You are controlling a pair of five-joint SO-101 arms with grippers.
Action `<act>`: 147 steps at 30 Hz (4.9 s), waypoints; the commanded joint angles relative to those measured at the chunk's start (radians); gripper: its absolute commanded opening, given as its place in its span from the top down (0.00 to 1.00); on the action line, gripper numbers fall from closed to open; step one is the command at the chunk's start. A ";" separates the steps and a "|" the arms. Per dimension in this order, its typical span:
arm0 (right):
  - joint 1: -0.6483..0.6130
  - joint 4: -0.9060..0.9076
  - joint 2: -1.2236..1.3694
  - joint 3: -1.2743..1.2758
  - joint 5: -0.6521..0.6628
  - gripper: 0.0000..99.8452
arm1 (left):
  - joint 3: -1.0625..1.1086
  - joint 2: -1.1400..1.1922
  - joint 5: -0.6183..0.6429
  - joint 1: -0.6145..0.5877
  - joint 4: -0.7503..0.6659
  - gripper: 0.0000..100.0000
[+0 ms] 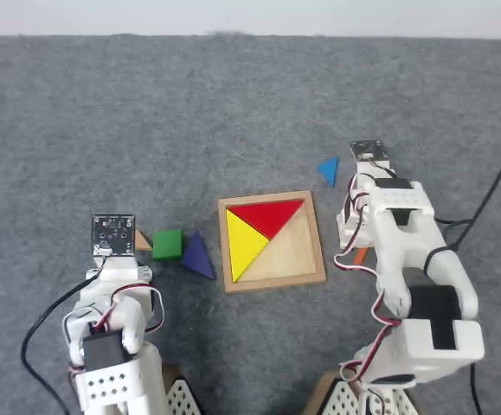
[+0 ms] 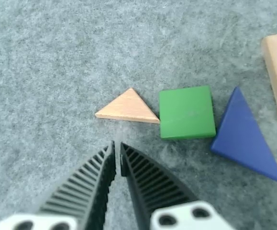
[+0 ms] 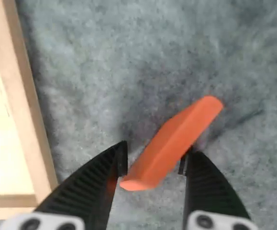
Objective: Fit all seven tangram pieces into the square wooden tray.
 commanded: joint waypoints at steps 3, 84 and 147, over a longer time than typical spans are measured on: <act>0.016 0.001 -0.056 -0.021 0.005 0.97 | -0.010 -0.012 0.011 -0.005 0.003 0.98; -0.308 -0.059 0.028 -0.147 0.021 0.90 | -0.010 -0.012 0.011 -0.005 0.003 0.98; 0.061 -0.122 -1.196 0.895 0.212 0.99 | -0.240 -0.009 -0.408 -0.259 -0.048 0.98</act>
